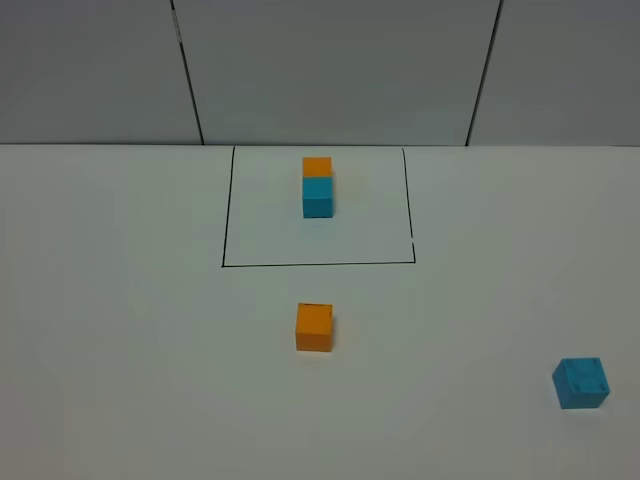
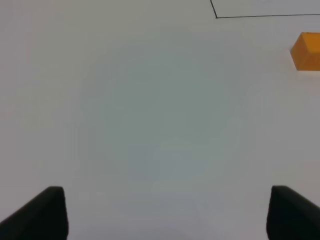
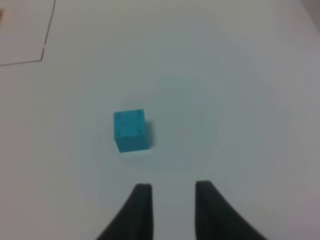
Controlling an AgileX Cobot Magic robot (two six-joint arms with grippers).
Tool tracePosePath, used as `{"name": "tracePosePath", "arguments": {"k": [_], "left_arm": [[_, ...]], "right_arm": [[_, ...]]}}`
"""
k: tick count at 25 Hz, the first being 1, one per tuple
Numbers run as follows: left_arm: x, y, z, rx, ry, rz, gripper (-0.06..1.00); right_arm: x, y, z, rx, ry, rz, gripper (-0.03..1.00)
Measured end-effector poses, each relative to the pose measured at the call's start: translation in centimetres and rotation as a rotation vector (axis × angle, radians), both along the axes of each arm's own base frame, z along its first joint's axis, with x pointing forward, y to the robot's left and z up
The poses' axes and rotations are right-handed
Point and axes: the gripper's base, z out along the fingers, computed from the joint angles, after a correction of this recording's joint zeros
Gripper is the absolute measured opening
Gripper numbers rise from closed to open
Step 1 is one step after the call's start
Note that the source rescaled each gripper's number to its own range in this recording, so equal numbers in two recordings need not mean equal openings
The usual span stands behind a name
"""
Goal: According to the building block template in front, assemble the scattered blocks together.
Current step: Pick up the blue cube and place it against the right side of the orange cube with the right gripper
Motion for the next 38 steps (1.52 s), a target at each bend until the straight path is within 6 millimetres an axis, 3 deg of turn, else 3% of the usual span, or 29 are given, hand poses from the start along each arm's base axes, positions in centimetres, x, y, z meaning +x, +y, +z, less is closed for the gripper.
{"name": "tracePosePath", "arguments": {"k": [33,36,38], "left_arm": [[0.00,0.00,0.00,-0.002,0.000,0.001,0.85],[0.00,0.00,0.00,-0.002,0.000,0.001,0.85],[0.00,0.00,0.00,-0.002,0.000,0.001,0.85]], "right_arm": [[0.00,0.02,0.00,0.001,0.000,0.002,0.00],[0.00,0.02,0.00,0.002,0.000,0.001,0.03],[0.00,0.02,0.00,0.002,0.000,0.001,0.12]]}}
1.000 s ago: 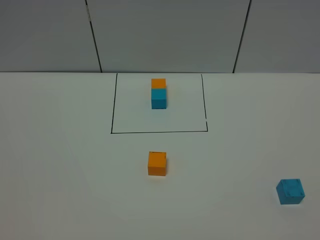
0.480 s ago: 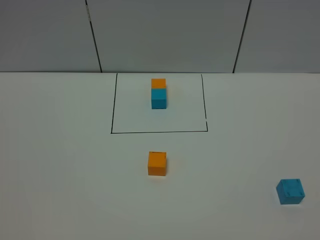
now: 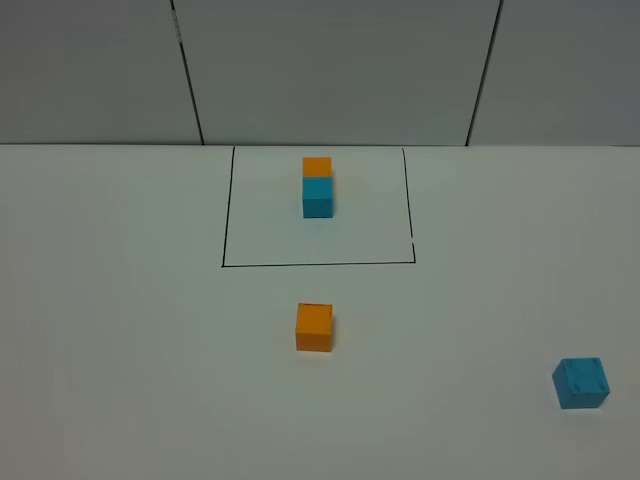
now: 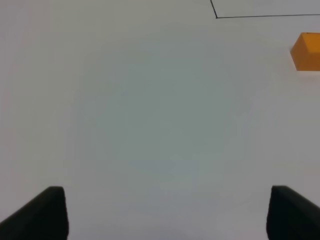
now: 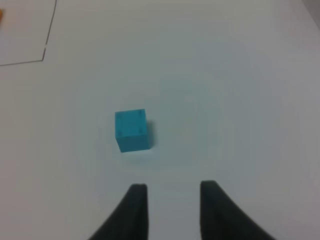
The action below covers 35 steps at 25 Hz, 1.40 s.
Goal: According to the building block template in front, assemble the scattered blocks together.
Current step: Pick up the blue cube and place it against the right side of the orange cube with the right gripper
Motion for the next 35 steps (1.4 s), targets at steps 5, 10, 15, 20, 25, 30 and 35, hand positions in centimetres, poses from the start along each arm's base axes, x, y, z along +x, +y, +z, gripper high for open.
{"name": "tracePosePath", "arguments": {"k": [5,10,15,20,25,30,35], "left_arm": [[0.0,0.0,0.0,0.000,0.000,0.000,0.85],[0.0,0.0,0.0,0.000,0.000,0.000,0.85],[0.0,0.0,0.0,0.000,0.000,0.000,0.85],[0.0,0.0,0.0,0.000,0.000,0.000,0.85],[0.0,0.0,0.0,0.000,0.000,0.000,0.85],[0.0,0.0,0.0,0.000,0.000,0.000,0.85],[0.0,0.1,0.0,0.008,0.000,0.010,0.85]], "right_arm": [[0.0,0.0,0.0,-0.007,0.000,-0.001,0.60],[0.8,-0.4,0.6,-0.070,0.004,-0.014,0.96],[3.5,-0.7,2.3,-0.154,0.054,-0.014,0.99],[8.7,-1.0,4.0,-0.281,0.248,0.019,1.00],[15.2,-0.9,4.1,-0.304,0.508,0.050,1.00],[21.6,-0.6,2.3,-0.286,0.699,0.076,1.00],[26.8,0.0,0.2,-0.248,0.802,0.109,1.00]]}}
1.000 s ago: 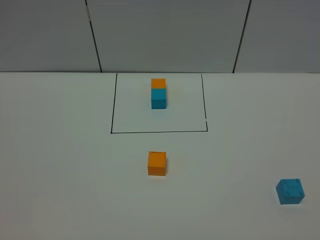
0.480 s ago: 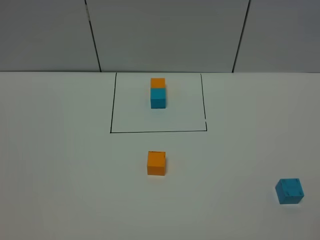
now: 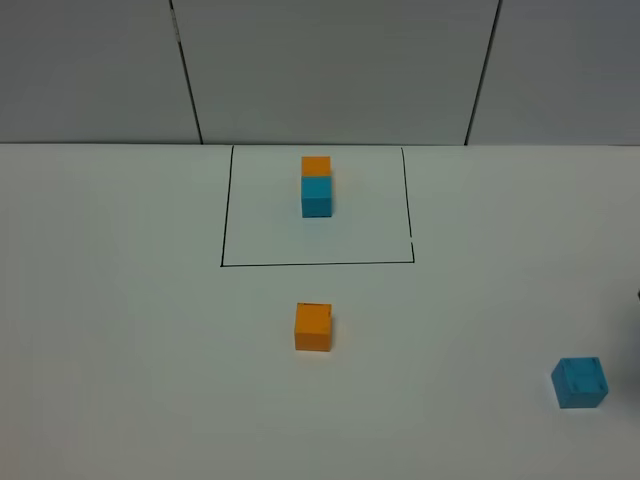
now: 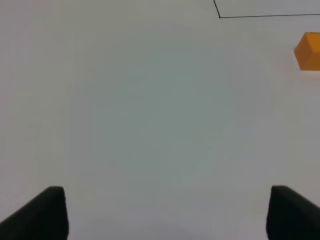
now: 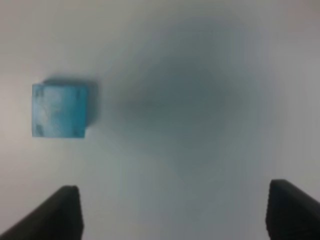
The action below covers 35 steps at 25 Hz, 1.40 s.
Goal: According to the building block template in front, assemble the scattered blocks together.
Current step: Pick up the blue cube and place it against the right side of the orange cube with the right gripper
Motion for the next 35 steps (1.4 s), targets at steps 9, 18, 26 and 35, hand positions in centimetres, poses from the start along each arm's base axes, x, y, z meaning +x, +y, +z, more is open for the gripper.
{"name": "tracePosePath", "arguments": {"k": [9,18,26,35], "left_arm": [[0.0,0.1,0.0,0.005,0.000,0.006,0.85],[0.0,0.1,0.0,0.005,0.000,0.006,0.85],[0.0,0.1,0.0,0.005,0.000,0.006,0.85],[0.0,0.1,0.0,0.005,0.000,0.006,0.85]], "right_arm": [[4.9,0.9,-5.1,0.072,0.084,0.031,1.00],[6.0,1.0,-9.1,0.077,0.205,0.033,1.00],[6.5,1.0,-9.6,0.079,0.177,0.040,1.00],[6.6,1.9,-11.5,0.176,0.256,0.010,1.00]]}}
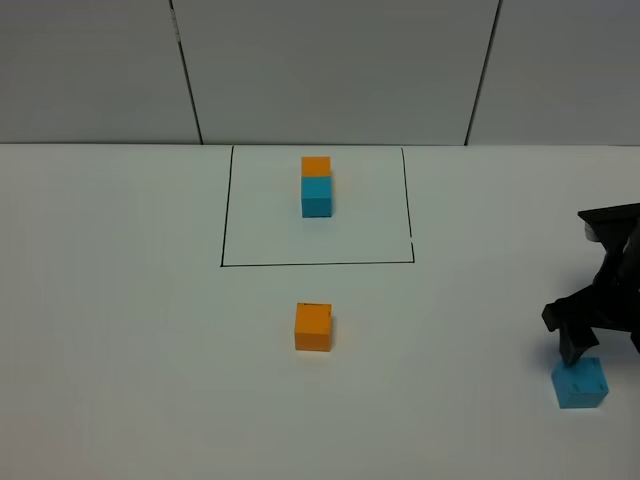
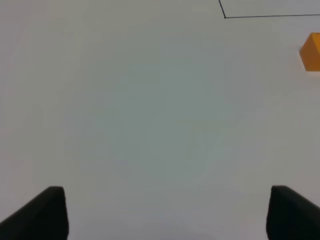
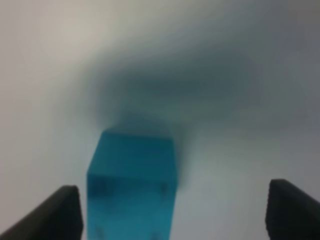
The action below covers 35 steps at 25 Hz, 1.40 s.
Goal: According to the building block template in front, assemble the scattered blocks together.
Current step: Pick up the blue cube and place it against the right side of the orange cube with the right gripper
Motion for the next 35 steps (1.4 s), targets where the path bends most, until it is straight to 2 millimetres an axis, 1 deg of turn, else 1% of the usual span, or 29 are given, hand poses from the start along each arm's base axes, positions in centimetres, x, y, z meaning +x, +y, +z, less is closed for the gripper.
{"name": "tracePosePath", "arguments": {"k": [9,13,15,17,19,23,26,29,35], "left_arm": [[0.0,0.0,0.0,0.000,0.000,0.000,0.85],[0.0,0.0,0.0,0.000,0.000,0.000,0.85],[0.0,0.0,0.0,0.000,0.000,0.000,0.85],[0.0,0.0,0.0,0.000,0.000,0.000,0.85],[0.0,0.0,0.0,0.000,0.000,0.000,0.85],[0.0,0.0,0.0,0.000,0.000,0.000,0.85],[0.0,0.0,0.0,0.000,0.000,0.000,0.85],[0.0,0.0,0.0,0.000,0.000,0.000,0.85],[0.0,0.0,0.0,0.000,0.000,0.000,0.85]], "right_arm": [[-0.3,0.6,0.0,0.067,0.030,-0.014,1.00],[-0.4,0.7,0.1,0.072,0.044,0.017,1.00],[-0.5,0.7,0.5,0.073,0.031,0.054,1.00],[-0.7,0.7,1.3,0.076,0.013,0.120,1.00],[-1.0,0.8,2.1,0.085,0.010,0.240,0.99],[-2.3,0.8,3.0,0.111,0.085,0.482,0.97],[-2.7,0.8,3.6,0.116,0.092,0.653,0.97],[-2.8,0.7,3.9,0.117,0.080,0.752,0.97],[-2.2,0.8,3.9,0.102,0.010,0.858,0.97]]}}
